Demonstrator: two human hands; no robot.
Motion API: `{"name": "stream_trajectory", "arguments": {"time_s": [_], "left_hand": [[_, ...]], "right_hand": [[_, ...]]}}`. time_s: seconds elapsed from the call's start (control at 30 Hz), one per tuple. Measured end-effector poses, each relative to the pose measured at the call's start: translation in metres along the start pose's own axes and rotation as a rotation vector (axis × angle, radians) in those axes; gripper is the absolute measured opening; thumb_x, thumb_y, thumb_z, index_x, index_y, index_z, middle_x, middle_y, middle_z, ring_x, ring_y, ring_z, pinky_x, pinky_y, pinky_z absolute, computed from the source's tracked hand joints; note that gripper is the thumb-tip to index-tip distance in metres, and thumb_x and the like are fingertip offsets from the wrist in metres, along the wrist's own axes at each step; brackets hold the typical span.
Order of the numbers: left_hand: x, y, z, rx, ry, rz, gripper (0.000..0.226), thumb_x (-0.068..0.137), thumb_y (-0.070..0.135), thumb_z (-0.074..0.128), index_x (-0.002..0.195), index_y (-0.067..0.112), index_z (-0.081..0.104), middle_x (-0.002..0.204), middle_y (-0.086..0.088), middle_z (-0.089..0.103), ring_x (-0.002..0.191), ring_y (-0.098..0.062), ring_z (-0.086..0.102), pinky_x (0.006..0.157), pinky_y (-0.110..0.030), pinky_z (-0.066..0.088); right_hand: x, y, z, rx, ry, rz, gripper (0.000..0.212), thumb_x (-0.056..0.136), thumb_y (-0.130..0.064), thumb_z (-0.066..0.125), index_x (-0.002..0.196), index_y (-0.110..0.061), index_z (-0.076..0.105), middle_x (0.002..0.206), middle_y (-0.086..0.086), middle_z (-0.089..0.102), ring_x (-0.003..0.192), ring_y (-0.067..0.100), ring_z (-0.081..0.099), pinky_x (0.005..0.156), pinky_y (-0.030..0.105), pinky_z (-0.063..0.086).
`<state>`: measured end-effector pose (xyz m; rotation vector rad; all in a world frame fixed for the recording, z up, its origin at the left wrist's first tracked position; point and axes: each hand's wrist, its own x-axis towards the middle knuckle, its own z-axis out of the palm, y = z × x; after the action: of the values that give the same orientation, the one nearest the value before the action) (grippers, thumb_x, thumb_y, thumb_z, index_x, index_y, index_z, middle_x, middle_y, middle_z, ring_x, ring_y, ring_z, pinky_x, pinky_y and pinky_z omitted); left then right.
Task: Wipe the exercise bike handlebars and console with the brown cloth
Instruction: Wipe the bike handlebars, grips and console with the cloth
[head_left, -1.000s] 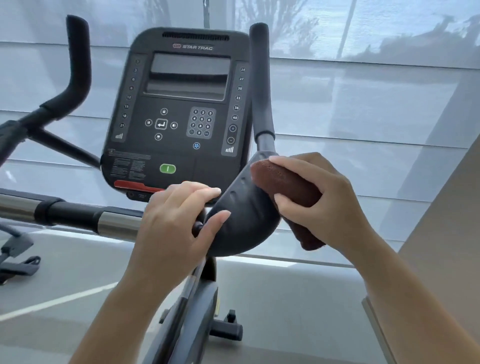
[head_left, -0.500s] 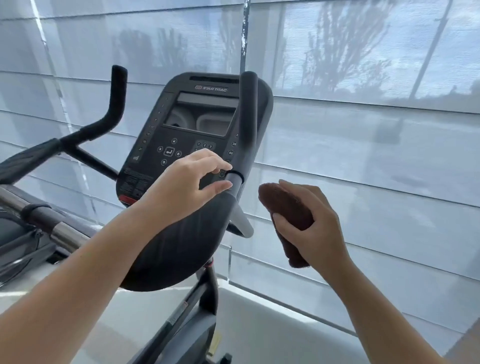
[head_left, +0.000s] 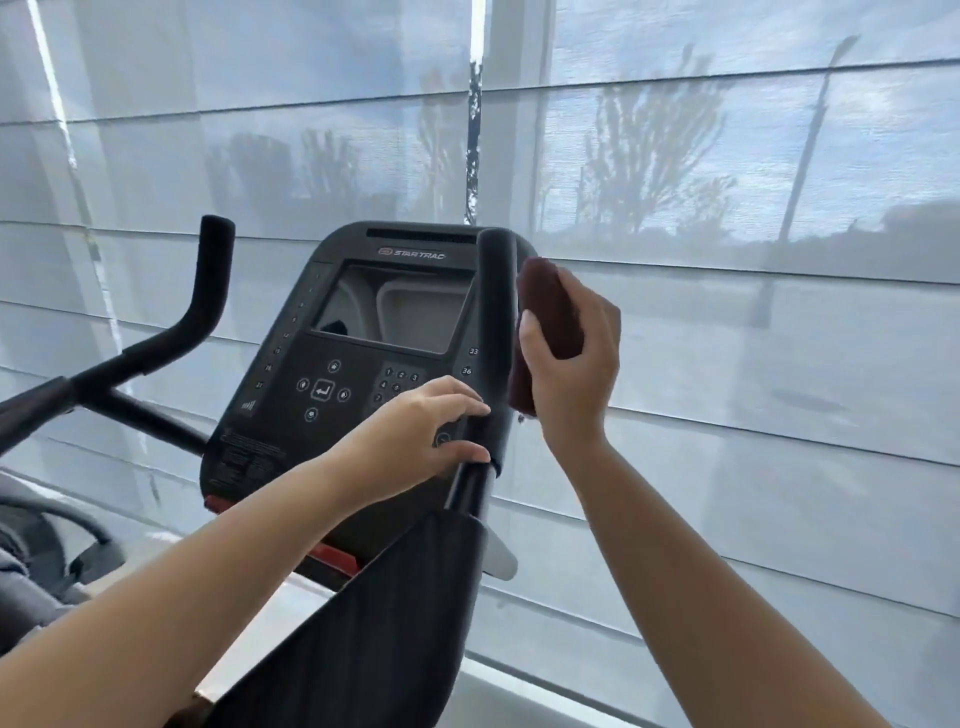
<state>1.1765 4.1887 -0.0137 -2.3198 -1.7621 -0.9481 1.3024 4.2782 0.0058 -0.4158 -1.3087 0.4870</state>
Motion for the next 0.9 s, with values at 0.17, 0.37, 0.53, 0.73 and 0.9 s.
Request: {"name": "stream_trajectory", "arguments": {"time_s": [0.17, 0.37, 0.53, 0.73, 0.9], "left_hand": [[0.006, -0.012, -0.004, -0.072, 0.045, 0.085, 0.037, 0.082, 0.025, 0.066, 0.116, 0.012, 0.062, 0.114, 0.011, 0.053, 0.100, -0.017, 0.058, 0.092, -0.024, 0.041], [0.015, -0.037, -0.010, -0.117, 0.129, 0.168, 0.031, 0.080, 0.015, 0.069, 0.109, 0.006, 0.066, 0.112, 0.006, 0.057, 0.100, -0.010, 0.058, 0.092, -0.017, 0.040], [0.031, -0.056, -0.010, -0.207, 0.152, 0.181, 0.028, 0.075, 0.014, 0.072, 0.102, 0.006, 0.070, 0.105, 0.005, 0.061, 0.099, -0.002, 0.056, 0.091, -0.016, 0.042], [0.034, -0.059, -0.001, -0.200, 0.169, 0.208, 0.024, 0.076, 0.020, 0.072, 0.100, 0.014, 0.071, 0.102, 0.009, 0.062, 0.094, -0.008, 0.060, 0.084, -0.029, 0.047], [0.035, -0.057, -0.011, -0.029, 0.208, 0.227, 0.039, 0.072, 0.038, 0.067, 0.100, 0.011, 0.071, 0.099, -0.003, 0.067, 0.088, -0.025, 0.062, 0.080, -0.044, 0.052]], "right_hand": [[0.072, 0.009, 0.031, -0.226, -0.184, -0.162, 0.044, 0.079, -0.007, 0.065, 0.122, -0.014, 0.058, 0.115, 0.008, 0.051, 0.107, 0.015, 0.052, 0.094, 0.013, 0.039], [-0.001, 0.031, 0.008, -0.290, -0.374, -0.168, 0.045, 0.072, -0.010, 0.064, 0.115, -0.023, 0.062, 0.111, -0.004, 0.050, 0.105, 0.003, 0.051, 0.092, 0.012, 0.040], [-0.020, 0.032, -0.019, -0.227, -0.494, 0.056, 0.045, 0.070, -0.015, 0.064, 0.109, -0.037, 0.063, 0.101, -0.012, 0.055, 0.084, 0.003, 0.061, 0.066, 0.011, 0.049], [0.078, 0.007, 0.019, -0.640, -0.439, -0.513, 0.041, 0.078, -0.012, 0.069, 0.118, -0.011, 0.062, 0.118, 0.017, 0.052, 0.106, 0.026, 0.054, 0.092, 0.034, 0.047], [0.089, 0.006, 0.022, -0.947, -0.634, -0.633, 0.040, 0.077, -0.020, 0.069, 0.117, -0.019, 0.064, 0.117, 0.019, 0.056, 0.098, 0.039, 0.054, 0.078, 0.048, 0.052]]}}
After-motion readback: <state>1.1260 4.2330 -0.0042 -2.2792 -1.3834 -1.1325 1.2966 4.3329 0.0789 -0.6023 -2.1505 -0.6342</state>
